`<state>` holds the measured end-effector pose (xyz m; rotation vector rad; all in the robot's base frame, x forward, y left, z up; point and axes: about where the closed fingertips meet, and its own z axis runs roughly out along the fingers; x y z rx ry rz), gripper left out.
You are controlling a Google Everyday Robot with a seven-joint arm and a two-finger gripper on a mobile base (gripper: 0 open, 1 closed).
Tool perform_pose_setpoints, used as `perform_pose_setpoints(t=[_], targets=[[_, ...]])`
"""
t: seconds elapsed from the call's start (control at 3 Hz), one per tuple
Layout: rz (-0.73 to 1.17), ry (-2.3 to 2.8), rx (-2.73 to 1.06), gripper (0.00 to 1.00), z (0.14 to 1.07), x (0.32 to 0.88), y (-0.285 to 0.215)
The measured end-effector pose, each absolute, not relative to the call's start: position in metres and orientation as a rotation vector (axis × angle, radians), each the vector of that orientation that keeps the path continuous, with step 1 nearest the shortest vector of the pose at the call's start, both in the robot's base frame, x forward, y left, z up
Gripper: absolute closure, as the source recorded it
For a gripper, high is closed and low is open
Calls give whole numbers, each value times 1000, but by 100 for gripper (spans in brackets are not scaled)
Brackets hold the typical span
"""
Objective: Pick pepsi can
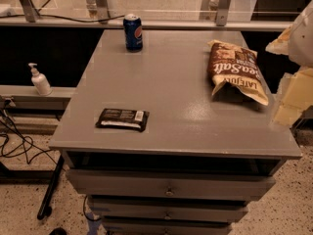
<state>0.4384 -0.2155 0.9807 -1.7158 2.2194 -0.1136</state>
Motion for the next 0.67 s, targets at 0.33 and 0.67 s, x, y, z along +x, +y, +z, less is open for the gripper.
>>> perform_pose_setpoints(t=[0.33, 0.67], targets=[[-114, 2219, -1716, 0, 981, 438, -215], [-100, 2192, -1695, 0, 980, 447, -212]])
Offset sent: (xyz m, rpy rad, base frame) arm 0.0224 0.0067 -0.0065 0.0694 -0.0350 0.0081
